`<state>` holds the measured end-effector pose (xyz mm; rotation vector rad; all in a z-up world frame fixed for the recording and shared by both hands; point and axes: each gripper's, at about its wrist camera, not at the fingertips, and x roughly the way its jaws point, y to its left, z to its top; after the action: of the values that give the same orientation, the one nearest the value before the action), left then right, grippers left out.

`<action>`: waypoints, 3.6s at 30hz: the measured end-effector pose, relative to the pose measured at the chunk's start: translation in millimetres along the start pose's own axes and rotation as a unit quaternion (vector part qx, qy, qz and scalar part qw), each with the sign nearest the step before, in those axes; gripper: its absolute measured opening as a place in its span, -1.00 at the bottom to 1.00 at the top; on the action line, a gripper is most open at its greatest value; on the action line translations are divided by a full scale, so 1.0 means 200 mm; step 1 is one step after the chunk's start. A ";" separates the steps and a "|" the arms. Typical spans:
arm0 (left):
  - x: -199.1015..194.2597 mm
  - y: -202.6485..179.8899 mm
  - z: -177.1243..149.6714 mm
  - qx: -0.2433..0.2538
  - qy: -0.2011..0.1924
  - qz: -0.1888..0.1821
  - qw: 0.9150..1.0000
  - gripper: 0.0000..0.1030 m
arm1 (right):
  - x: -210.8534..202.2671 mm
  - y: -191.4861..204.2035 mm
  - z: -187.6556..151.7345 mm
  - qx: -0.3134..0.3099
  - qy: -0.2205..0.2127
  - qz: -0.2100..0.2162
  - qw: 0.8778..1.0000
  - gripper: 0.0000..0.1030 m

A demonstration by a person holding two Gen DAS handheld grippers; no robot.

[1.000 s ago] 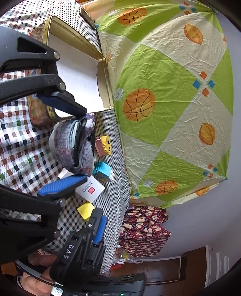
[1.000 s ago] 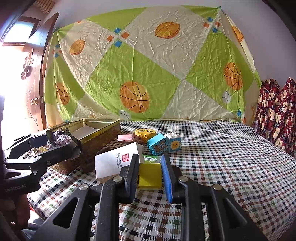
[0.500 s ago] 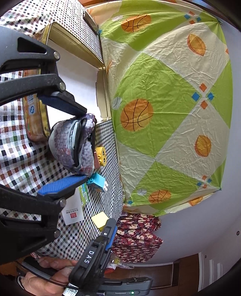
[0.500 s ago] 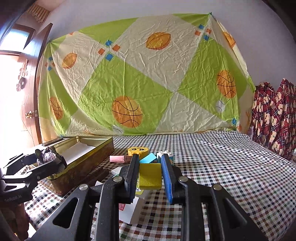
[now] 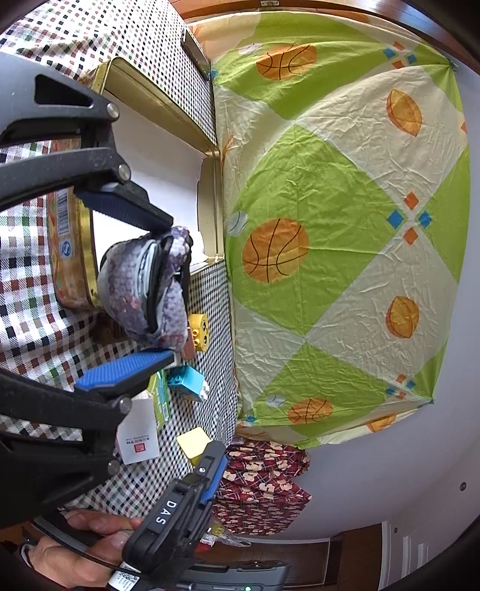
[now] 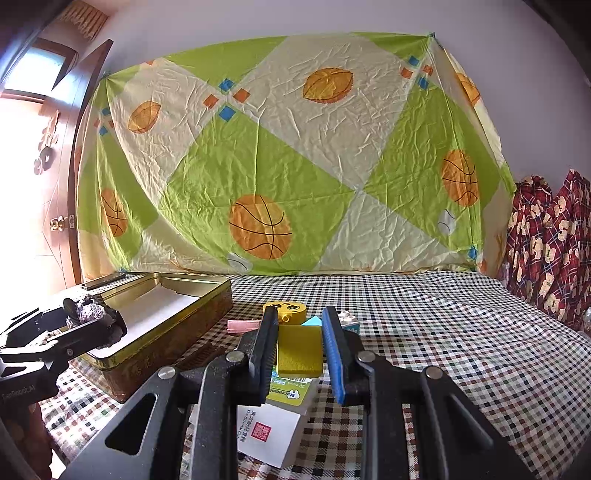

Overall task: Organize rigid objects
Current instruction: 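Carry the pouch and yellow cube over the gold tin with both grippers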

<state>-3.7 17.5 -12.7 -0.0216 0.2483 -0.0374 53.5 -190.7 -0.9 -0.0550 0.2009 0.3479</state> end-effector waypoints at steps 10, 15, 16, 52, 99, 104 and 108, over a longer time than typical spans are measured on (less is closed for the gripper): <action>-0.03 0.09 -0.01 -0.018 -0.007 0.015 1.000 0.27 | 0.02 0.15 0.00 -0.021 0.005 0.013 1.000 -0.48; -0.04 0.14 -0.01 -0.025 -0.011 0.022 0.999 0.27 | 0.02 0.21 -0.01 -0.029 0.004 0.016 0.999 -0.48; -0.05 0.15 -0.01 -0.026 -0.012 0.023 0.999 0.27 | 0.02 0.22 -0.01 -0.030 0.004 0.016 0.999 -0.48; -0.08 0.42 0.00 -0.065 0.004 0.076 0.995 0.27 | 0.10 0.58 0.00 -0.078 0.031 0.068 0.994 -0.48; -0.16 0.54 0.01 -0.081 -0.009 0.083 0.993 0.27 | 0.02 0.58 -0.01 -0.074 0.102 0.135 0.983 -0.56; -0.16 0.51 0.01 -0.077 -0.008 0.078 0.994 0.27 | 0.04 0.59 -0.11 -0.072 0.157 0.139 0.975 -0.39; -0.15 0.51 0.00 -0.078 -0.006 0.079 0.994 0.27 | 0.09 0.60 -0.17 -0.077 0.190 0.131 0.970 -0.14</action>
<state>-29.6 120.7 -7.0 -0.1580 0.2396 0.1407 23.1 -74.8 -39.3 -0.2503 0.5643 0.6164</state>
